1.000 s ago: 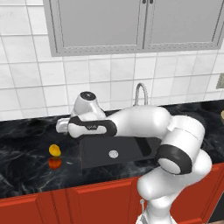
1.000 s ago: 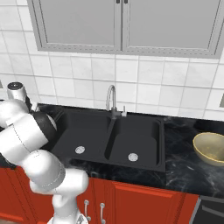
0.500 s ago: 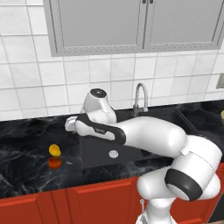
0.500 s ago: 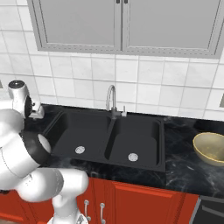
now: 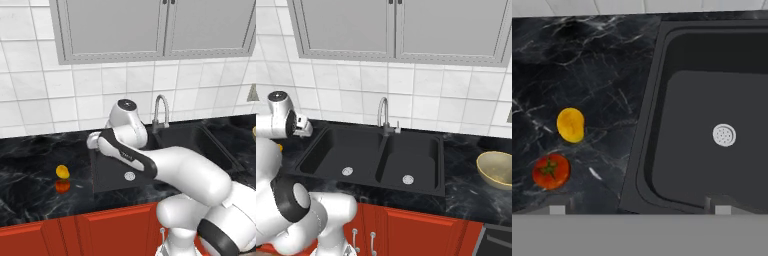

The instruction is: Remove the mango and tomato from the sink. Then move the bowl and cup from the counter to the sink for washing.

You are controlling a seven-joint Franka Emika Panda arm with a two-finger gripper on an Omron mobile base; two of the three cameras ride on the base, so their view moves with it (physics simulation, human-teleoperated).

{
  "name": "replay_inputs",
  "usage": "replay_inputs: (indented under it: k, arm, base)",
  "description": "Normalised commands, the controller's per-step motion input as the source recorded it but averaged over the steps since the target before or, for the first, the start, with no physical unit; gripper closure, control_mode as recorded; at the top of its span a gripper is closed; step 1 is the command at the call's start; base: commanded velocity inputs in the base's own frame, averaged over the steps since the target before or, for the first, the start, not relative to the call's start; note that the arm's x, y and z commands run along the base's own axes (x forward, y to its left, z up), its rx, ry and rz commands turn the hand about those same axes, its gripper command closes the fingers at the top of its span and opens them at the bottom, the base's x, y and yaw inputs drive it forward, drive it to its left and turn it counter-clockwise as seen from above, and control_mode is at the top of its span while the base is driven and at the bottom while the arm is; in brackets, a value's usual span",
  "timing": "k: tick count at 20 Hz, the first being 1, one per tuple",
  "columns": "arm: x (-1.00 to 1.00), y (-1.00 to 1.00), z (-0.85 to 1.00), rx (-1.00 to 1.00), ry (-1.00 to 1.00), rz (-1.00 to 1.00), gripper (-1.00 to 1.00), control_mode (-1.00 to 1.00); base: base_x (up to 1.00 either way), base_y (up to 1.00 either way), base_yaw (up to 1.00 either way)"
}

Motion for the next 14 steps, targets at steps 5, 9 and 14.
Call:
replay_inputs:
  k: [5,9,14]
  arm:
    - [-0.21,-0.48,0.15,0.0,0.0,-0.1,-1.0,-1.0]
    - [-0.21,-0.53,0.12,0.0,0.0,-0.13,-1.0,-1.0]
    - [-0.2,-0.56,0.11,0.0,0.0,-0.13,-1.0,-1.0]
  base:
    - [0.0,0.0,0.0]
    - [0.0,0.0,0.0]
    - [0.0,0.0,0.0]
